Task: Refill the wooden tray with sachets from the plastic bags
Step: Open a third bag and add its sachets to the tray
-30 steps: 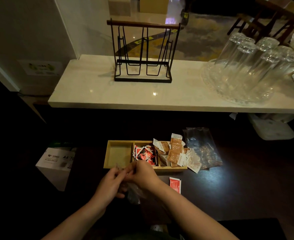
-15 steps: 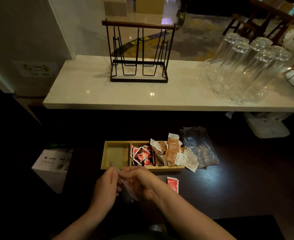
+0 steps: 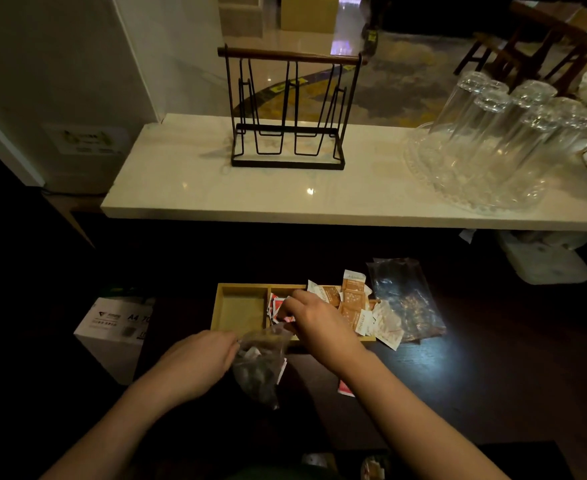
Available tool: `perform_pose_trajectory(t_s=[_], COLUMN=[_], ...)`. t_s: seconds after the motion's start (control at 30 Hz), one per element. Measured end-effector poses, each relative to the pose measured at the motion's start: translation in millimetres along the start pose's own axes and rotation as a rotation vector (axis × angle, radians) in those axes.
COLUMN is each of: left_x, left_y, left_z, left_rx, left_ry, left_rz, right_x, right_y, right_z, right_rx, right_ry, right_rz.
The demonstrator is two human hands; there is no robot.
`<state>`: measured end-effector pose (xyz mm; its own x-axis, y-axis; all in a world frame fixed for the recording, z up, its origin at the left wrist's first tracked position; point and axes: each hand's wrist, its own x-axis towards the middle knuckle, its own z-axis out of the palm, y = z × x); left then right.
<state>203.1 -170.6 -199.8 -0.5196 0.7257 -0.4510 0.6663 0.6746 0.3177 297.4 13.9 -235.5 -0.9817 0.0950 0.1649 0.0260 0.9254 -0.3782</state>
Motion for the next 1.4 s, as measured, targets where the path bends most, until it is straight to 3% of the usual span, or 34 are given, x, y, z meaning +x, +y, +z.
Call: perform_pose_trajectory(t_s=[0.07, 0.2, 0.37, 0.5, 0.6, 0.67, 0.7, 0.77, 0.83, 0.87, 0.97, 1.17, 1.4], left_x=[8, 14, 8, 5, 7, 14, 16, 19, 19, 18, 23, 21, 9], left_y=[-3, -1, -2, -3, -18, -29, -31, -29, -23, -23, -26, -59, -92], left_z=[3, 0, -10, -18, -14, 2, 12, 31, 42, 43, 38, 19, -14], left_rx=[-0.106, -0.42, -0.498, -0.697, -0.967, -1.036, -1.077, -1.332, -1.654, -1.758, -1.789, -1.317, -1.172], left_ry=[0.036, 0.031, -0.007, -0.019, 0.088, 0.191, 0.177, 0.0, -0.193, -0.211, 0.021, 0.59, 0.821], left_rz=[0.016, 0.015, 0.078, 0.134, 0.038, -0.123, -0.229, -0.402, -0.416, -0.388, -0.391, -0.331, -0.235], right_x=[-1, -8, -8, -3, 5, 15, 20, 33, 46, 51, 62, 71, 84], right_y=[-20, -52, -51, -49, -46, -49, -53, -59, -62, -62, -53, -22, -5], right_z=[-7, -4, 6, 5, -4, -14, -20, -30, -38, -41, -48, -48, -16], right_rx=[0.187, 0.547, 0.468, 0.475, 0.4, 0.392, 0.401, 0.423, 0.458, 0.487, 0.575, 0.541, 0.372], right_ry=[0.054, -0.094, -0.031, -0.026, 0.097, 0.18, 0.206, 0.256, 0.312, 0.324, 0.309, 0.222, 0.103], right_rz=[-0.005, 0.106, 0.007, 0.037, 0.017, -0.009, -0.024, -0.048, -0.041, -0.025, 0.025, 0.128, 0.145])
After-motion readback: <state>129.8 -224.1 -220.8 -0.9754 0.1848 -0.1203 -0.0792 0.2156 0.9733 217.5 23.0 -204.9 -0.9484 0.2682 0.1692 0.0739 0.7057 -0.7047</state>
